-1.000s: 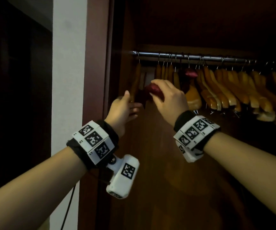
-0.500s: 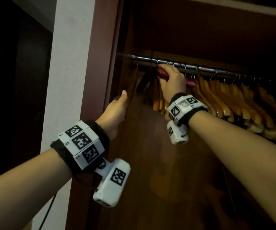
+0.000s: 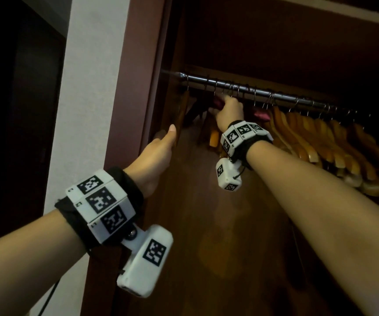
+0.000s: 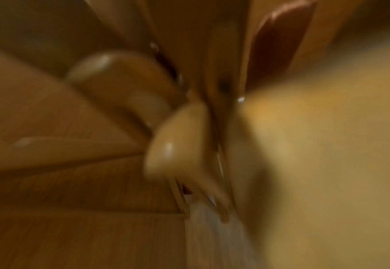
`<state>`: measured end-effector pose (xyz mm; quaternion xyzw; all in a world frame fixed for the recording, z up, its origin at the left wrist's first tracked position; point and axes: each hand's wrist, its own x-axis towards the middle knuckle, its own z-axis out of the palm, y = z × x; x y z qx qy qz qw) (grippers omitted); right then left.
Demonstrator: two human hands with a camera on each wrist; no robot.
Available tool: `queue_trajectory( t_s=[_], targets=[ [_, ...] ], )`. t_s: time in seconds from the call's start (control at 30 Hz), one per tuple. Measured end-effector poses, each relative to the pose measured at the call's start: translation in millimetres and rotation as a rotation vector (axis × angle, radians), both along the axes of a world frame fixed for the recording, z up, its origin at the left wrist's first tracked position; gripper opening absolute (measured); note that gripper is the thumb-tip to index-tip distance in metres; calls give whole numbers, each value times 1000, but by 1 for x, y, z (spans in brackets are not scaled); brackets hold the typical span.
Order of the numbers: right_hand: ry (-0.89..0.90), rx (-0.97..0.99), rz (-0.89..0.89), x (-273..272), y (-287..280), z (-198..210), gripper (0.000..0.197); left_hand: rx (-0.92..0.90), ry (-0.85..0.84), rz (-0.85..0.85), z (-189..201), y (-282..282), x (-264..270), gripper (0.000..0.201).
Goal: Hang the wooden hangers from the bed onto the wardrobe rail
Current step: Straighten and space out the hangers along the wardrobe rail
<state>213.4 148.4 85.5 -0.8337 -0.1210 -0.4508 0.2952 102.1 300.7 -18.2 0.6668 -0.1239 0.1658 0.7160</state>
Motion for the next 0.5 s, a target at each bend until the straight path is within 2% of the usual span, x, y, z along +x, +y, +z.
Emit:
queue_trajectory(
  t_s=[0.13, 0.2, 0.3, 0.33, 0.4, 0.43, 0.5],
  targets=[
    [52, -87, 0, 1, 1, -9, 53, 11, 13, 19, -1, 0, 3, 61],
    [22, -95, 22, -2, -1, -12, 53, -2, 14, 25, -2, -3, 2, 57],
    [-204, -105, 32, -14, -13, -20, 39, -71, 22, 37, 0, -9, 0, 32],
    [-307, -146, 9, -19, -19, -23, 35, -94, 21, 52, 3, -13, -2, 20],
    [-461, -227, -115, -28, -34, -25, 34, -139, 4, 93, 12, -20, -2, 17],
    [-473, -242, -199, -31, -43, -25, 37, -154, -12, 112, 17, -23, -1, 20],
    [-361, -212, -317, -35, -62, -26, 46, -169, -56, 136, 24, -33, 2, 30]
  ],
)
